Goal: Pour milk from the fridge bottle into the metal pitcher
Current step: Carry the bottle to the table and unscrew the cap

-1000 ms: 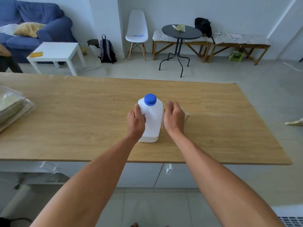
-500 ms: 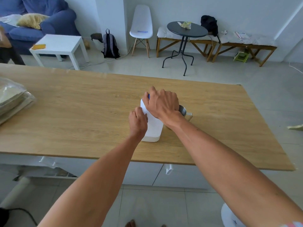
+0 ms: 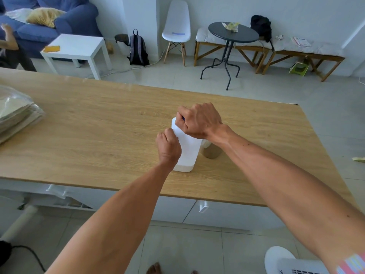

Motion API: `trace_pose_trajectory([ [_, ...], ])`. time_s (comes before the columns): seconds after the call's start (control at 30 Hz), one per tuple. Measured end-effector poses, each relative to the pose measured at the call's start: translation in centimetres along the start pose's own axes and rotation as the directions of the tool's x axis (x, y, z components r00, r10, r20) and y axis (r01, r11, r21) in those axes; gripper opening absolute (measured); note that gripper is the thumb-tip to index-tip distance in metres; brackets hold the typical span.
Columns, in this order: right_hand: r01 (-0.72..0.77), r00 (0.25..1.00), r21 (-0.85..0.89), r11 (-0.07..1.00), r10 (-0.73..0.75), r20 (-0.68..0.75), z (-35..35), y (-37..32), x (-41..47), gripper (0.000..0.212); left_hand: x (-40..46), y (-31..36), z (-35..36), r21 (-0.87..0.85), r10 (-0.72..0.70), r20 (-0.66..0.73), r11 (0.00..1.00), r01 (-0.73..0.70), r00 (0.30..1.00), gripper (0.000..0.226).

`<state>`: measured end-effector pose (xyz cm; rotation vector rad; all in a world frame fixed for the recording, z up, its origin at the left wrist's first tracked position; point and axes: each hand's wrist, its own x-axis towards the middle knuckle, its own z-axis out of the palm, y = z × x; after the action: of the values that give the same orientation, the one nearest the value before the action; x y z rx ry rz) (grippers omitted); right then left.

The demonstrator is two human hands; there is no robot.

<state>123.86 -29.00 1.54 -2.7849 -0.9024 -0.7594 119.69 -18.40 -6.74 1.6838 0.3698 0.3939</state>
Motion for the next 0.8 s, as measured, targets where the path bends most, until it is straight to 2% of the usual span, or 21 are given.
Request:
trace_pose_trajectory([
  [0.1, 0.043, 0.999, 0.043, 0.998, -0.044, 0.011, -0.2, 0.0, 0.1, 0.025, -0.2, 0.0, 0.1, -0.011, -0.008, -0.007, 1.0, 0.008, 1.0, 0.03],
  [0.17, 0.104, 0.994, 0.068, 0.992, -0.106, 0.034, -0.2, 0.6, 0.2, 0.024, -0.3, -0.1, 0.1, -0.014, -0.033, -0.023, 0.999, 0.033, 0.999, 0.028],
  [0.23, 0.153, 0.977, 0.082, 0.985, -0.163, 0.136, -0.6, 1.3, 0.2, 0.027, -0.3, 0.0, 0.1, -0.014, -0.037, -0.036, 0.999, 0.037, 0.999, 0.028],
  [0.3, 0.095, 0.95, 0.061, 0.994, -0.109, 0.291, -1.7, 1.3, 0.3, 0.039, -0.1, -0.3, 0.2, 0.025, -0.018, -0.05, 1.0, 0.02, 0.999, 0.038],
  [0.37, 0.007, 0.935, -0.045, 0.999, 0.009, 0.355, -2.6, 0.8, 0.3, 0.048, -0.1, -0.4, 0.2, 0.075, -0.015, -0.043, 0.997, 0.018, 0.999, 0.048],
  [0.43, -0.02, 0.916, -0.097, 0.995, 0.057, 0.398, -3.4, 0.4, 0.4, 0.048, -0.2, -0.2, 0.2, 0.002, -0.042, -0.04, 0.999, 0.042, 0.998, 0.041],
  [0.5, -0.023, 0.869, -0.03, 0.999, 0.035, 0.493, -4.2, 0.3, 0.8, 0.041, -0.3, 0.1, 0.1, -0.072, -0.081, -0.041, 0.994, 0.078, 0.996, 0.031],
  [0.67, -0.094, 0.699, 0.141, 0.986, -0.035, 0.714, -6.5, 0.6, 1.8, 0.023, -0.3, -0.1, 0.1, -0.097, -0.096, -0.046, 0.991, 0.092, 0.994, 0.028],
  [0.8, -0.085, 0.646, 0.117, 0.989, -0.034, 0.762, -8.2, -0.1, 2.5, 0.045, -0.7, 0.3, 0.0, -0.088, -0.115, -0.038, 0.99, 0.111, 0.993, 0.026],
])
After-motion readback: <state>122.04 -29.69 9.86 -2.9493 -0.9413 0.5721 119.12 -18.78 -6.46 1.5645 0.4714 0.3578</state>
